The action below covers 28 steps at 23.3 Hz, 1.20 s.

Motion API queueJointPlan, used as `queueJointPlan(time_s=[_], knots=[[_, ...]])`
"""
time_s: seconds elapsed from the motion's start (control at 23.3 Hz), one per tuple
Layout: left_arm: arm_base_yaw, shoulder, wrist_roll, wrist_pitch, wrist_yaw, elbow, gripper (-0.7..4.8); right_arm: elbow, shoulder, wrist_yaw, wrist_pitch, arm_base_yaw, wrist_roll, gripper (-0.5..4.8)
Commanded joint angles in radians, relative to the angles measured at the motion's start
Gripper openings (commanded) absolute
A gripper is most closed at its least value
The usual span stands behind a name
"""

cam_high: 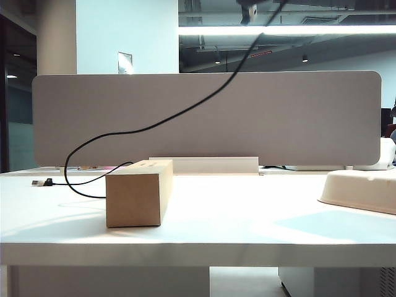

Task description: Pick up the charging cable and the phone, plug the charging cable into the charging port on the phone, and finally place them back on the table.

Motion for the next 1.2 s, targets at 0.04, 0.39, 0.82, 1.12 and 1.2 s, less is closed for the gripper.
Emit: queueJointPlan(time_s=[0.04, 0.39, 0.82, 1.12, 1.2], knots=[[0.04, -0.006, -0.131, 0.087, 0.249, 0.008, -0.06, 0.012, -0.006, -0.047, 0.086, 0.0, 0.051, -0.08], [0.059, 0.013, -0.193, 0.115, 0.286, 0.007, -0.06, 0.013, -0.006, -0.059, 0.124, 0.0, 0.129, -0.08], [0.046, 0.055, -0.196, 0.113, 0.261, 0.007, -0.06, 0.012, 0.001, -0.103, 0.113, 0.0, 0.131, -0.08], [0.016, 0.059, -0.196, 0.142, 0.245, 0.007, -0.06, 0.012, 0.007, -0.104, 0.11, 0.0, 0.132, -0.08], [0.016, 0.059, -0.197, 0.152, 0.22, 0.007, -0.06, 0.012, 0.007, -0.107, 0.105, 0.0, 0.134, -0.08]])
